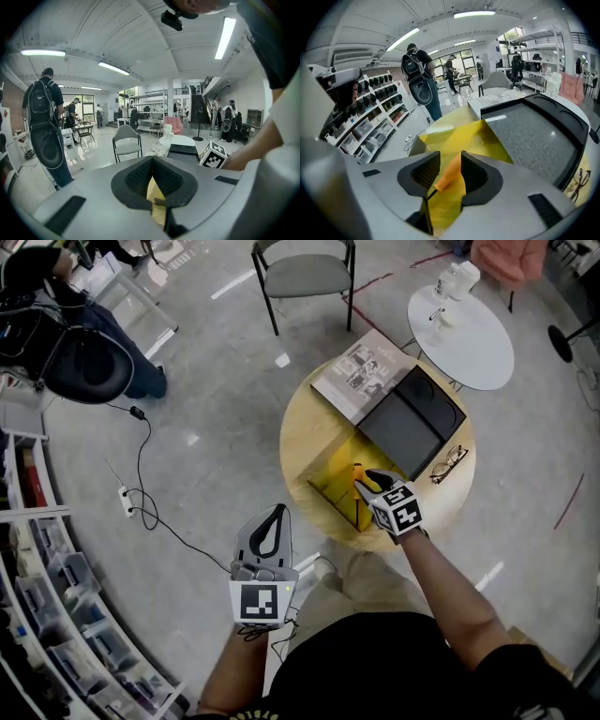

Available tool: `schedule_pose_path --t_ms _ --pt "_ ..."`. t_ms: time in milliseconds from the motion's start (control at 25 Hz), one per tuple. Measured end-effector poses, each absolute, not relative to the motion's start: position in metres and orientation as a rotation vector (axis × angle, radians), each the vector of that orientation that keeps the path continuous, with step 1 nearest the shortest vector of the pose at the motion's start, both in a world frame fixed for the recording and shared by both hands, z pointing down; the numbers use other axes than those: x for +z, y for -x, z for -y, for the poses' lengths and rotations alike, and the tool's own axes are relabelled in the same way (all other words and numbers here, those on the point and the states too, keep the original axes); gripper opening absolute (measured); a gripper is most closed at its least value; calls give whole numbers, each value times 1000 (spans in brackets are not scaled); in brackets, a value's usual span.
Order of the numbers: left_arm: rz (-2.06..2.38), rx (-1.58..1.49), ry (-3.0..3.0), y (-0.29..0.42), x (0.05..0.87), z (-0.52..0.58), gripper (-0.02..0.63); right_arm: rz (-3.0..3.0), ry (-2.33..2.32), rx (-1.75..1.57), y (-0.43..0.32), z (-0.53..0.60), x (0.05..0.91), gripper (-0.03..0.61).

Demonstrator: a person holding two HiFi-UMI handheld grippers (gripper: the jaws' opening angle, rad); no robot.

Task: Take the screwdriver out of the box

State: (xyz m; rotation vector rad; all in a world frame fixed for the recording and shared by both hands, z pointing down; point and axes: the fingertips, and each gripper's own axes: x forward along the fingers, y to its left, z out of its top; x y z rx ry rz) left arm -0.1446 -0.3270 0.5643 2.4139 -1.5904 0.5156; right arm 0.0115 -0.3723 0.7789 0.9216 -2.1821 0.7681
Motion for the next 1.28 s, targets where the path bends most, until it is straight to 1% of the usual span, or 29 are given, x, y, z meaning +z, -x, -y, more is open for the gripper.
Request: schedule_pose_path --t_ms 120,240,520,800,1120,1280 --pt "1599 499 -2420 141 562 331 14 2130 -915 781 -10 375 795 178" --pt "1606 494 -2420 139 561 332 14 2094 -910 785 -8 381 804 182" --pt "1617 512 -2399 144 563 324 14 1974 -860 768 -2 384 829 215" --pt "1646 508 -2364 152 560 312 14 1947 -806 738 6 380 833 209" --pt "1674 471 -2382 152 540 307 14 2013 -815 848 6 378 820 170" --pt "1686 484 -2402 156 530 299 14 2117 -857 835 7 373 798 146"
